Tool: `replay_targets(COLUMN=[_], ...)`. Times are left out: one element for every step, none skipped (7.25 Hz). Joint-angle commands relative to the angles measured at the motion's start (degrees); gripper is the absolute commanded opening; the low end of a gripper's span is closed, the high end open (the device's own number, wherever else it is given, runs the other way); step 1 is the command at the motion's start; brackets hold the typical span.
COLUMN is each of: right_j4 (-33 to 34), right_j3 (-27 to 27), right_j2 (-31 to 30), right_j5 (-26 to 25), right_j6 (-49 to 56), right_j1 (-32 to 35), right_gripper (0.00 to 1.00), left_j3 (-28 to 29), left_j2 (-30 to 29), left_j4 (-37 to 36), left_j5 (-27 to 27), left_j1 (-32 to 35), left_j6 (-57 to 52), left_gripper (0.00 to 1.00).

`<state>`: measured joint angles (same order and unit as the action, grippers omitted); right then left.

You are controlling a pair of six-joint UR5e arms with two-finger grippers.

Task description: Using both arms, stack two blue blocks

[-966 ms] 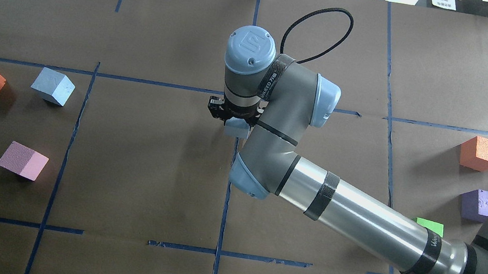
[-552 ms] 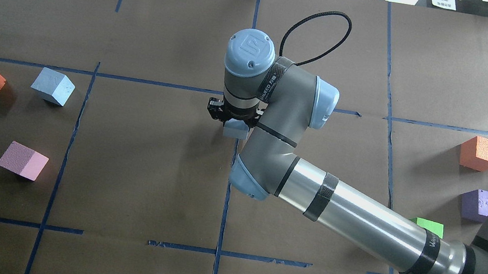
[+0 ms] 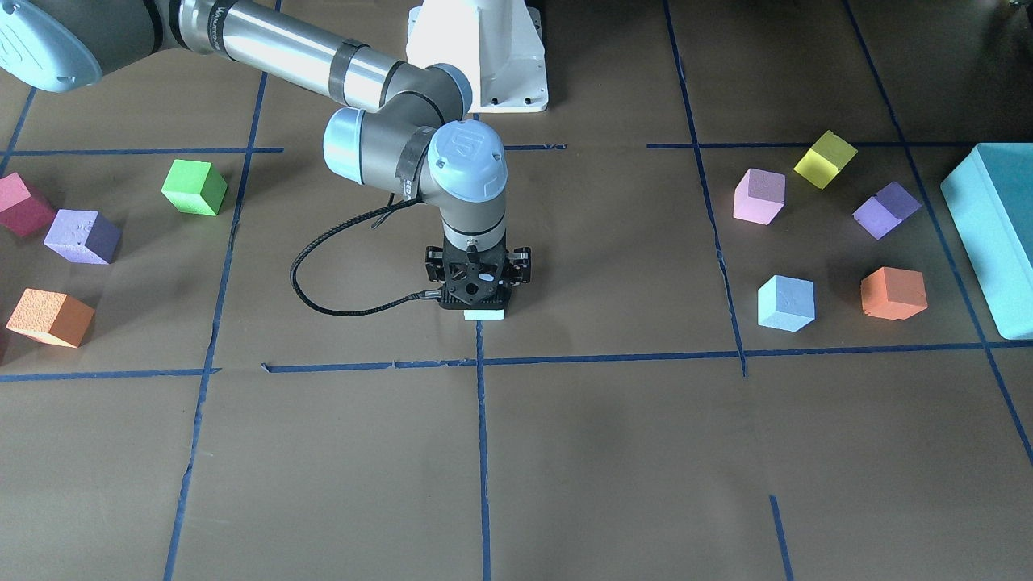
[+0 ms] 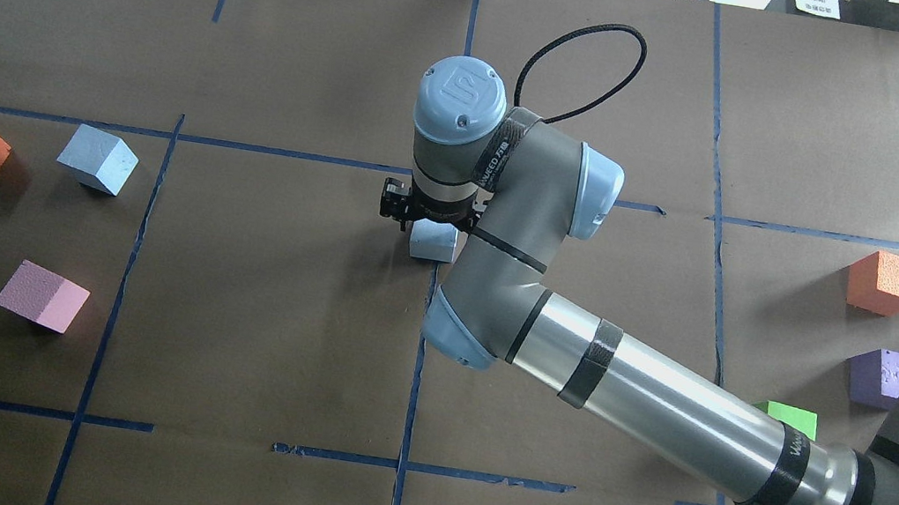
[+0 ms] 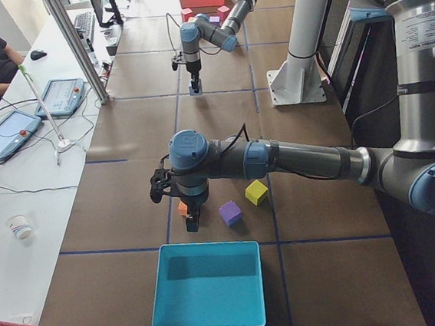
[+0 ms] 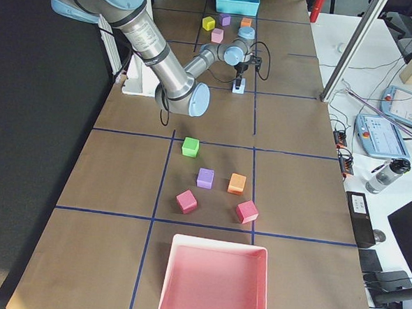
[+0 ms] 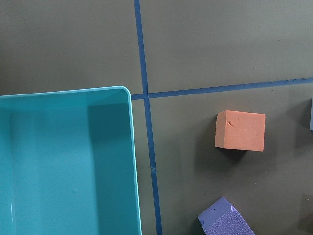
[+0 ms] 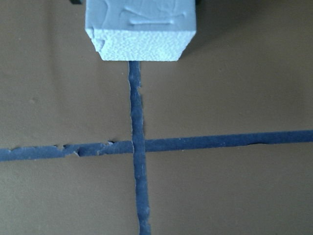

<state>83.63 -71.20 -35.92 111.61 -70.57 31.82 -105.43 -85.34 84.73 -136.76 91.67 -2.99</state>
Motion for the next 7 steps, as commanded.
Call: replay_targets(right_j4=[-0.13,-0.31,0.3,5.35,14.89,21.25,25.4], right_j3=[0.0,-0.34,-1.22,-6.36,-14.15,-19.45,-23.6], right_j2=[-0.03,0.32,1.19,1.2,0.94,0.85,0.85], right_j5=[0.01,0.01,0.27,0.62,0.71,0.71,0.89], right_j6=[-0.01,-0.09,-0.18,-0.18,0.17,0.87,1.13], right_j1=[0.0,0.09,0.61,1.48,2.36,2.72,3.94], right_gripper=[0.99,0.99,0.99,0.99,0.99,1.0,1.0], left_j3=[-0.04,-0.12,-0.12,-0.12,-0.12,-0.12,-0.12], left_j2=[0.0,0.0,0.0,0.0,0.0,0.0,-0.09], left_j4=[0.0,0.0,0.09,0.09,0.09,0.09,0.26], left_j5=[0.0,0.0,-0.09,-0.09,-0.09,-0.09,-0.17], left_j1=[0.0,0.0,0.0,0.0,0.0,0.0,-0.09], left_j6=[0.0,0.0,-0.09,0.0,-0.09,0.0,-0.09], left_gripper=[1.0,1.0,1.0,1.0,1.0,1.0,1.0])
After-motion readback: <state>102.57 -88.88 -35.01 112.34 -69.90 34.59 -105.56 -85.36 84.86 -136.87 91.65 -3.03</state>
